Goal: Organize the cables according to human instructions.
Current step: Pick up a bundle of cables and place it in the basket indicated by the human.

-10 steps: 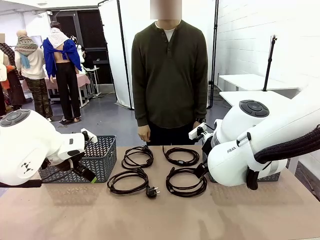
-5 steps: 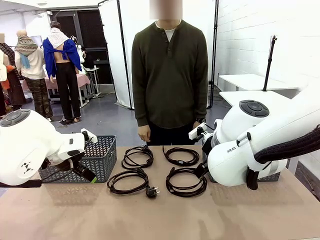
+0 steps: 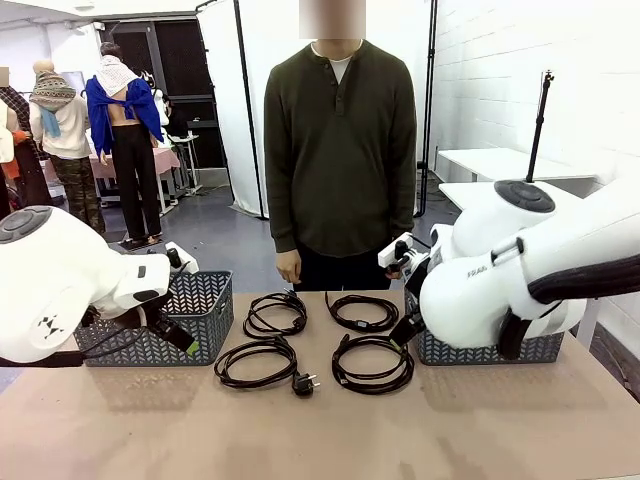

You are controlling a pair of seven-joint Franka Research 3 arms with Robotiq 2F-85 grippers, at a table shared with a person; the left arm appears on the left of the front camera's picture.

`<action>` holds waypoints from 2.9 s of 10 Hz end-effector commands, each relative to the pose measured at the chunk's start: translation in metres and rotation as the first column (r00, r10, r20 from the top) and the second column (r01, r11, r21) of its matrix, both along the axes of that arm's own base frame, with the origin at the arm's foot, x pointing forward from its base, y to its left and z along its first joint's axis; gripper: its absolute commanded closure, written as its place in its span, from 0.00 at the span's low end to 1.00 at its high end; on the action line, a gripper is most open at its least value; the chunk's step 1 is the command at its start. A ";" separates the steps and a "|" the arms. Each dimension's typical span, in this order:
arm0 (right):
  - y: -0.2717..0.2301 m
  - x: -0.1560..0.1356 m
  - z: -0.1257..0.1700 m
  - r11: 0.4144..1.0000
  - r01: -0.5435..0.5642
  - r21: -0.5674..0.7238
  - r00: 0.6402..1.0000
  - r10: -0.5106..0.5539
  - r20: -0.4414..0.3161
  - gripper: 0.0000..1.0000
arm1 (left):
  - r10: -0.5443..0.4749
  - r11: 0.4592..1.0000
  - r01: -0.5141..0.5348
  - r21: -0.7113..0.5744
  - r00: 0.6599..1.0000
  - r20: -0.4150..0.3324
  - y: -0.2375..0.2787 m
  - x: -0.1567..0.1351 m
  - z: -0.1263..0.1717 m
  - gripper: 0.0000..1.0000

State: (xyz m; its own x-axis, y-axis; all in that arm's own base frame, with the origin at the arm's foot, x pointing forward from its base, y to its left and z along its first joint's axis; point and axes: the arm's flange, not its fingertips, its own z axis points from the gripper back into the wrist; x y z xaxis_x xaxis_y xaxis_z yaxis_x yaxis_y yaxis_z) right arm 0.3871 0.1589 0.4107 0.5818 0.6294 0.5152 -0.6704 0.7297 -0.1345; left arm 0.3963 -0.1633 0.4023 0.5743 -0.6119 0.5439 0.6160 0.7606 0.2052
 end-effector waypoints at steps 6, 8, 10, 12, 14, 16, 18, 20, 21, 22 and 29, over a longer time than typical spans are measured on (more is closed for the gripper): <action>-0.062 0.010 0.058 0.931 -0.331 0.156 0.942 0.336 -0.008 0.00 | -0.301 0.952 0.298 -0.071 0.953 -0.038 0.043 -0.004 0.069 0.00; -0.075 0.010 0.066 0.905 -0.379 0.192 0.923 0.384 0.010 0.00 | -0.353 0.933 0.349 -0.092 0.935 -0.030 0.049 -0.006 0.083 0.00; -0.080 0.009 0.070 0.880 -0.417 0.228 0.906 0.422 0.027 0.00 | -0.373 0.924 0.368 -0.103 0.927 -0.034 0.053 -0.005 0.091 0.00; -0.076 0.008 0.070 0.877 -0.423 0.227 0.903 0.430 0.021 0.00 | -0.367 0.926 0.360 -0.113 0.930 -0.039 0.054 -0.003 0.090 0.00; -0.077 0.003 0.075 0.896 -0.385 0.220 0.919 0.394 0.004 0.00 | -0.354 0.932 0.350 -0.096 0.935 -0.028 0.048 -0.010 0.093 0.00; -0.077 0.003 0.075 0.896 -0.385 0.220 0.919 0.394 0.004 0.00 | -0.354 0.932 0.350 -0.096 0.935 -0.028 0.048 -0.010 0.093 0.00; -0.077 0.003 0.075 0.896 -0.385 0.220 0.919 0.394 0.004 0.00 | -0.354 0.932 0.350 -0.096 0.935 -0.028 0.048 -0.010 0.093 0.00; -0.077 0.003 0.075 0.896 -0.385 0.220 0.919 0.394 0.004 0.00 | -0.354 0.932 0.350 -0.096 0.935 -0.028 0.048 -0.010 0.093 0.00; -0.077 0.003 0.075 0.896 -0.385 0.220 0.919 0.394 0.004 0.00 | -0.354 0.932 0.350 -0.096 0.935 -0.028 0.048 -0.010 0.093 0.00; -0.077 0.003 0.075 0.896 -0.385 0.220 0.919 0.394 0.004 0.00 | -0.354 0.932 0.350 -0.096 0.935 -0.028 0.048 -0.010 0.093 0.00; -0.077 0.003 0.075 0.896 -0.385 0.220 0.919 0.394 0.004 0.00 | -0.354 0.932 0.350 -0.096 0.935 -0.028 0.048 -0.010 0.093 0.00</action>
State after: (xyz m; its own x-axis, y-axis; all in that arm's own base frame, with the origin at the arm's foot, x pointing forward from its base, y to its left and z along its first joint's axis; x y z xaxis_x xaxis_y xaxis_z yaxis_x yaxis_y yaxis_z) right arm 0.3846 0.0813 0.4890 0.3585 0.6969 0.6211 -0.8984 0.4383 0.0268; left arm 0.3839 -0.1176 0.4979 0.3673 -0.7294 0.5771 0.8439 0.5222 0.1228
